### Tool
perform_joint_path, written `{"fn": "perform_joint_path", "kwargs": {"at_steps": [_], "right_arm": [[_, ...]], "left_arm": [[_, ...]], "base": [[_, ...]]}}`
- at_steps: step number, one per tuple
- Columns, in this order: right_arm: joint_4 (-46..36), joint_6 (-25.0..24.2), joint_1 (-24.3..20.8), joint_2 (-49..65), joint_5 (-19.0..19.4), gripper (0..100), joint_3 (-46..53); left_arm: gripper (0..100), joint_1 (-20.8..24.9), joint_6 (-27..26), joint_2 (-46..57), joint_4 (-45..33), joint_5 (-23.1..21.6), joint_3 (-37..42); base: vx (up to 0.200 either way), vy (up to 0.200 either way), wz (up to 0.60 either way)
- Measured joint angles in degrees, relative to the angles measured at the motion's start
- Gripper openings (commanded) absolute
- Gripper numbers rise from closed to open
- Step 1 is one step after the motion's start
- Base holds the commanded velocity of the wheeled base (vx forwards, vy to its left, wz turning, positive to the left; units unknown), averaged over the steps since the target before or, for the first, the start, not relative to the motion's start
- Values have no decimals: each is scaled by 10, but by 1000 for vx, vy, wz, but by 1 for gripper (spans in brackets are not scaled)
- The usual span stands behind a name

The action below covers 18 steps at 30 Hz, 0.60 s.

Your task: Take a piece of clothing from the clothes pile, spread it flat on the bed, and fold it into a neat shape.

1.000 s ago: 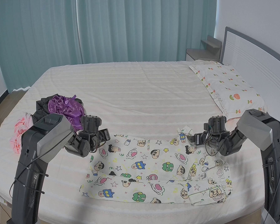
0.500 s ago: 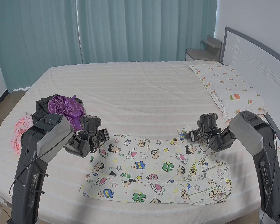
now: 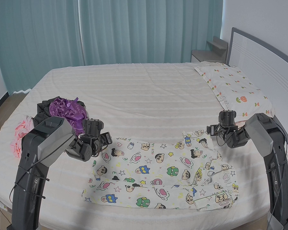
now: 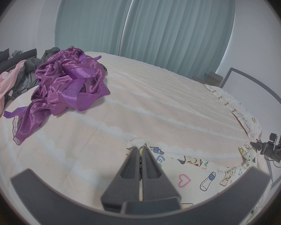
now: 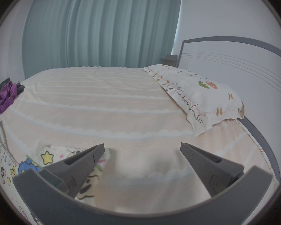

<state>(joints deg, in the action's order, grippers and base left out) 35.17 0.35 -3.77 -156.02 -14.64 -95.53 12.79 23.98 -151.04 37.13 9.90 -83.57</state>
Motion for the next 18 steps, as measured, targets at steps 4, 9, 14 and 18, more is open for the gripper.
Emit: {"fn": "perform_joint_path", "kwargs": {"at_steps": [4,9,14,18], "right_arm": [[-2,-68,10,3,13,100,-1],[-11,-152,12,27,104,100,25],[-19,-203,14,62,228,100,84],[-23,-221,8,78,255,100,116]], "left_arm": [[0,-1,0,1,4,0,2],[0,-3,0,1,8,0,2],[0,-5,0,3,10,0,3],[0,-8,0,3,11,1,3]], "base": [[0,0,0],[0,0,0],[0,0,0],[0,0,0]]}}
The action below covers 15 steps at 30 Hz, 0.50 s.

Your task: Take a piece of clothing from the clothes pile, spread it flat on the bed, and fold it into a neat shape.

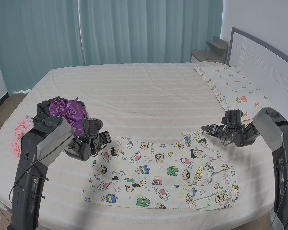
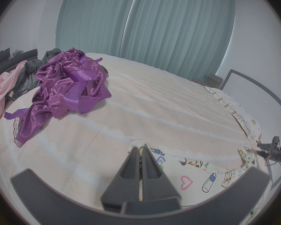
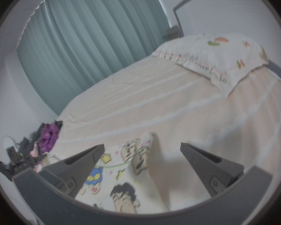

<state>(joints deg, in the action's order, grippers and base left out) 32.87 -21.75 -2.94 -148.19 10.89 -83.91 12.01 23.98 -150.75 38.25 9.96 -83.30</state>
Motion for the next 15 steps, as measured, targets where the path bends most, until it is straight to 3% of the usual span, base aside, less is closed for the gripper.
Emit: {"fn": "perform_joint_path", "kwargs": {"at_steps": [9,10,15], "right_arm": [[-17,2,-16,-12,6,100,-10],[-25,2,-17,-15,8,0,-15],[-43,3,-21,-29,19,0,-34]], "left_arm": [[0,-2,0,1,0,0,0],[0,-2,0,1,0,0,0],[0,-1,-1,1,0,0,0]], "base": [[0,0,0],[0,0,0],[0,0,0]]}}
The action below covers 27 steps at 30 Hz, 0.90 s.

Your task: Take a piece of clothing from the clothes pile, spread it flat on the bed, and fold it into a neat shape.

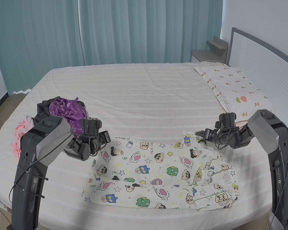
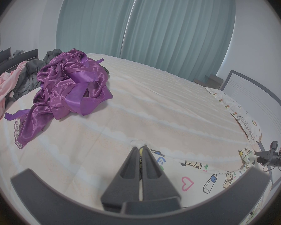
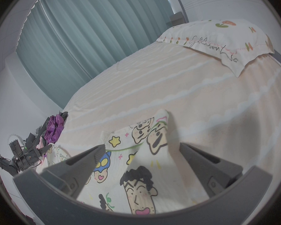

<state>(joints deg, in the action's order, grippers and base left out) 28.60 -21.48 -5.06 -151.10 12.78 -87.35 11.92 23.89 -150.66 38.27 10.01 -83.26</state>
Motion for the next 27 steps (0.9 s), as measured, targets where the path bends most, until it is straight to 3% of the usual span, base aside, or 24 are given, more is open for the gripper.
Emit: {"fn": "perform_joint_path", "kwargs": {"at_steps": [11,20,27], "right_arm": [[7,-7,20,1,61,0,20],[96,-8,45,30,137,0,89],[140,-7,56,50,165,0,137]], "left_arm": [[0,-1,-1,9,-3,0,7],[0,-5,-3,37,-4,-1,25],[0,-8,-2,52,-2,-2,42]], "base": [[0,0,0],[0,0,0],[0,0,0]]}}
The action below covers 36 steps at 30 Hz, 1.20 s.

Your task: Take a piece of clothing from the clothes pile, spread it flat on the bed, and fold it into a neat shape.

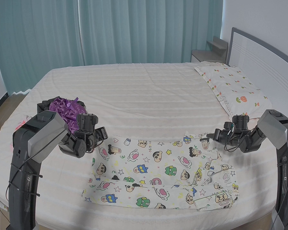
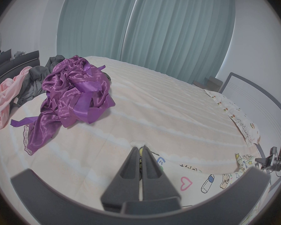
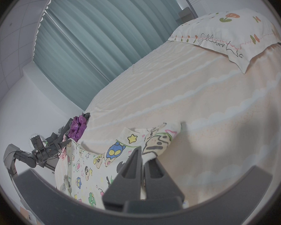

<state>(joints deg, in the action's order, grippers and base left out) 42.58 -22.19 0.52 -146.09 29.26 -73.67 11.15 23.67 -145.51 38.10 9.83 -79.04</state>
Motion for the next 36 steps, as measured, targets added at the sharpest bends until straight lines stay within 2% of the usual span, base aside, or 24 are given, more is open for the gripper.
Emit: {"fn": "perform_joint_path", "kwargs": {"at_steps": [6,14,36], "right_arm": [[29,0,2,24,28,0,36],[45,0,7,58,46,0,63],[69,-1,14,77,44,0,63]], "left_arm": [[0,-1,1,13,2,0,15],[0,-1,2,33,3,-1,25],[0,1,-1,43,2,1,3]], "base": [[0,0,0],[0,0,0],[0,0,0]]}}
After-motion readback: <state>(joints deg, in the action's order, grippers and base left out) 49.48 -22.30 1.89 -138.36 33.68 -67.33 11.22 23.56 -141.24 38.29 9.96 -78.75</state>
